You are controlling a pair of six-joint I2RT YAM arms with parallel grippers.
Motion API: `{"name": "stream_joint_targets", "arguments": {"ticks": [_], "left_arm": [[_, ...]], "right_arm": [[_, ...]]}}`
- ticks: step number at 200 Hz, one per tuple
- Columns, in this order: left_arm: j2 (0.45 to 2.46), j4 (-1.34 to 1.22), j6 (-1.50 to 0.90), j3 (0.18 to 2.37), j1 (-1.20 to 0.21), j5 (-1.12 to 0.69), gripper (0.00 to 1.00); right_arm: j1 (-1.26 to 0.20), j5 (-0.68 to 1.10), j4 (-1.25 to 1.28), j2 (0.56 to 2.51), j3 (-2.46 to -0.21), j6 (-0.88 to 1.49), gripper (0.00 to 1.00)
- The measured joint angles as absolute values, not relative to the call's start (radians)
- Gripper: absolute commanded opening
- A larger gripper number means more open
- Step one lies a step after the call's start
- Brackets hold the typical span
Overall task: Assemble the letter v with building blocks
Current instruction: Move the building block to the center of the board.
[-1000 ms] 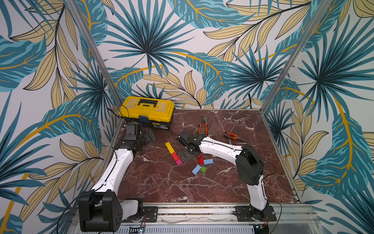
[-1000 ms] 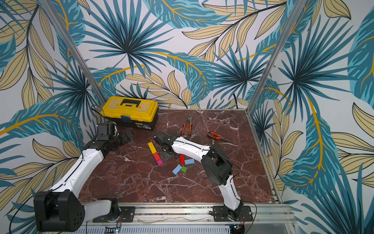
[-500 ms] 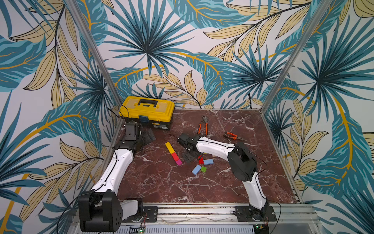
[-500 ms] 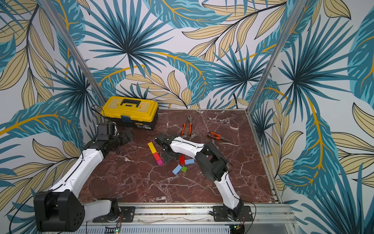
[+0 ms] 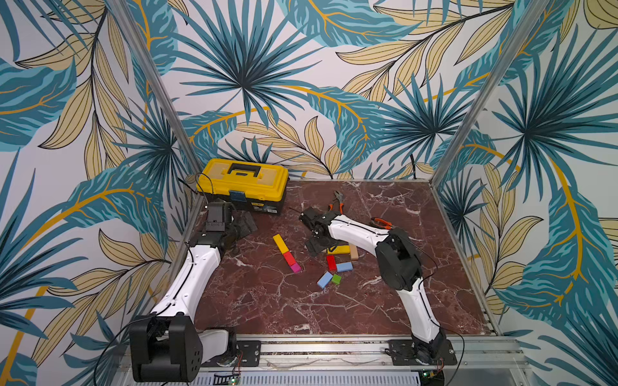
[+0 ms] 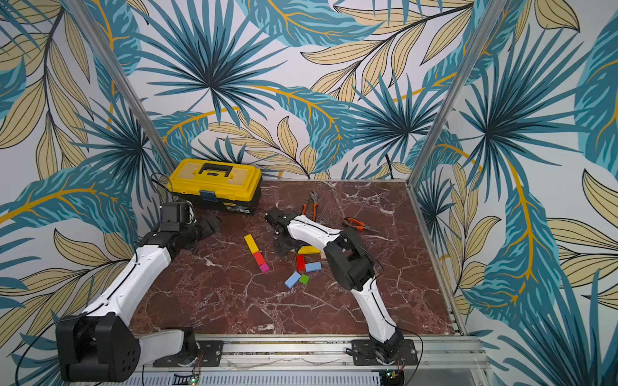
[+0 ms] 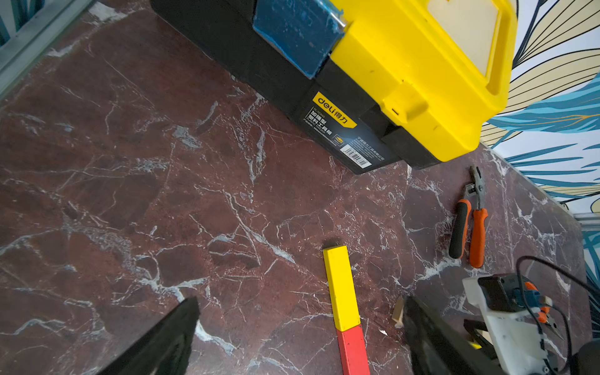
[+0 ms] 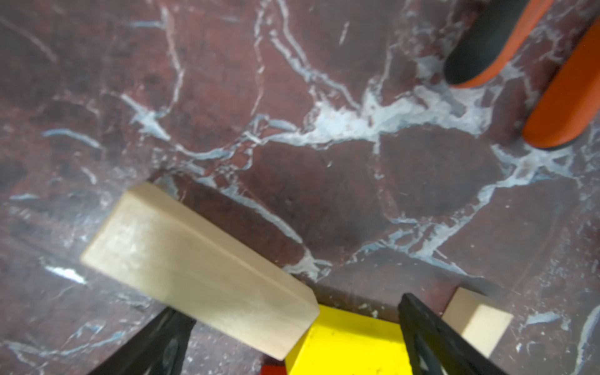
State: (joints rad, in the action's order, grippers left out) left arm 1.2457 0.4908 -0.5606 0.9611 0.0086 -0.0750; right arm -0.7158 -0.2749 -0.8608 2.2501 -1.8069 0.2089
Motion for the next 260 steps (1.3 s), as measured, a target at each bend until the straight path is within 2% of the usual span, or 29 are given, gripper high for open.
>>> {"name": "stream_joint_targets", "arguments": {"ticks": [73, 107, 148, 184, 225, 260], "left_arm": [[1.291, 0.523, -0.492, 1.020, -0.036, -0.056, 1.00], [1.333, 0.570, -0.407, 1.106, -0.186, -0.018, 1.00], [1.395, 0.641, -0.316, 1.167, -0.387, 0.020, 1.00], [1.494, 0.707, -0.258, 1.209, -0.594, 0.057, 1.00], [1.586, 0.760, -0.230, 1.238, -0.778, 0.076, 0.99], [1.637, 0.780, -0.223, 1.247, -0.860, 0.070, 0.96]], "right_arm": [[-0.640, -0.222, -0.857, 2.252, -1.812, 0.213, 0.99], [-0.626, -0.191, -0.836, 2.186, -1.757, 0.231, 0.99], [-0.580, -0.107, -0.755, 1.931, -1.542, 0.297, 1.00], [-0.473, -0.056, -0.688, 1.751, -1.363, 0.361, 1.00], [-0.341, -0.002, -0.641, 1.674, -1.184, 0.413, 1.00], [-0.316, 0.024, -0.624, 1.648, -1.118, 0.430, 0.99]]}}
